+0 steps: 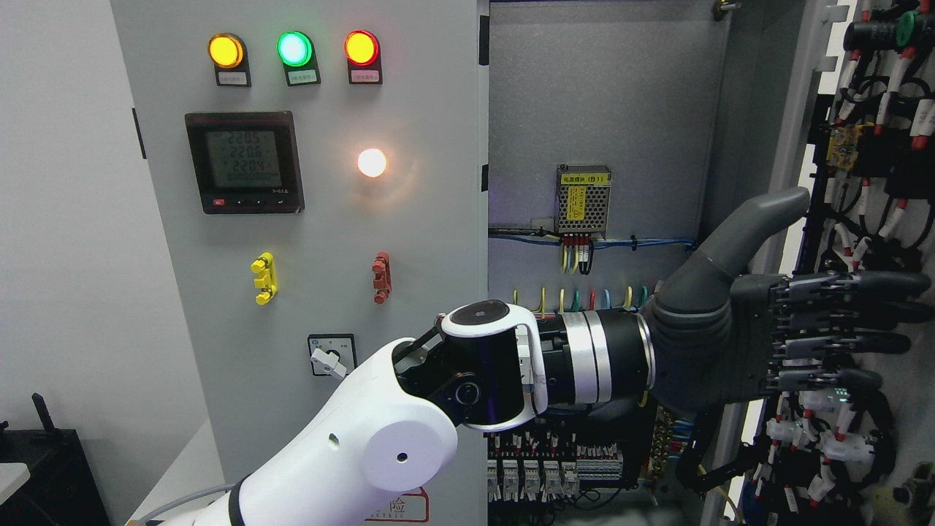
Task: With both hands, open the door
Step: 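Push the door with the left hand, swinging it away from the cabinet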
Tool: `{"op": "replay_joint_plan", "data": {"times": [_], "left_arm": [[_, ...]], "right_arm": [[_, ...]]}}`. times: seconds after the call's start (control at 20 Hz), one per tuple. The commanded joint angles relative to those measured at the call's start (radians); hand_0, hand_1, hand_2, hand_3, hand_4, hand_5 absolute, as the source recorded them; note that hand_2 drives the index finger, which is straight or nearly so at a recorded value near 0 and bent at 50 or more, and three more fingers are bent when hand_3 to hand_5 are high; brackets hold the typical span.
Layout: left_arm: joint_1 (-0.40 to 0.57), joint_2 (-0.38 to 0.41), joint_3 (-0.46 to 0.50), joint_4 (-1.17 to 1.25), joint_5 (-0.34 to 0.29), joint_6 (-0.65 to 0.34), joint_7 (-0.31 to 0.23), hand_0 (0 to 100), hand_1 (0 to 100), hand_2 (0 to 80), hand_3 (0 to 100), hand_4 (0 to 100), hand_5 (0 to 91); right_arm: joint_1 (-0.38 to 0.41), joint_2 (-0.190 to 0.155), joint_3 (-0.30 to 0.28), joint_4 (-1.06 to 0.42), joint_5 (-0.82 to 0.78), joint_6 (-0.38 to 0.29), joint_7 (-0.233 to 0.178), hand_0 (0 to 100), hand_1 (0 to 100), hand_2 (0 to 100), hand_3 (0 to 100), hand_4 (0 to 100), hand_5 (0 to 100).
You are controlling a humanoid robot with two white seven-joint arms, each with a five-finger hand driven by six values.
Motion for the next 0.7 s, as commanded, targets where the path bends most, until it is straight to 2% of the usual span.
{"op": "replay_joint_plan", "data": {"times": [0.0,0.4,0.65], "left_arm": [[-0.004,-0.052,-0.012,0.001,0.004,-0.009,0.016,0,0,0.0,0,4,0.0],[-0.004,-0.055,-0.144,0.001,0.012,-0.092,0.016,0,0,0.0,0,4,0.0],[-0.004,-0.056,-0.181,-0.003,0.030,-0.117,0.018,0,0,0.0,0,4,0.0]], "right_arm": [[0.000,0.000,0.000,0.000,0.000,0.000,-0.001,0,0,0,0,0,0],[0.000,0.000,0.000,0.000,0.000,0.000,-0.003,0,0,0,0,0,0],[0.000,0.000,0.000,0.000,0.000,0.000,-0.001,0,0,0,0,0,0]]}}
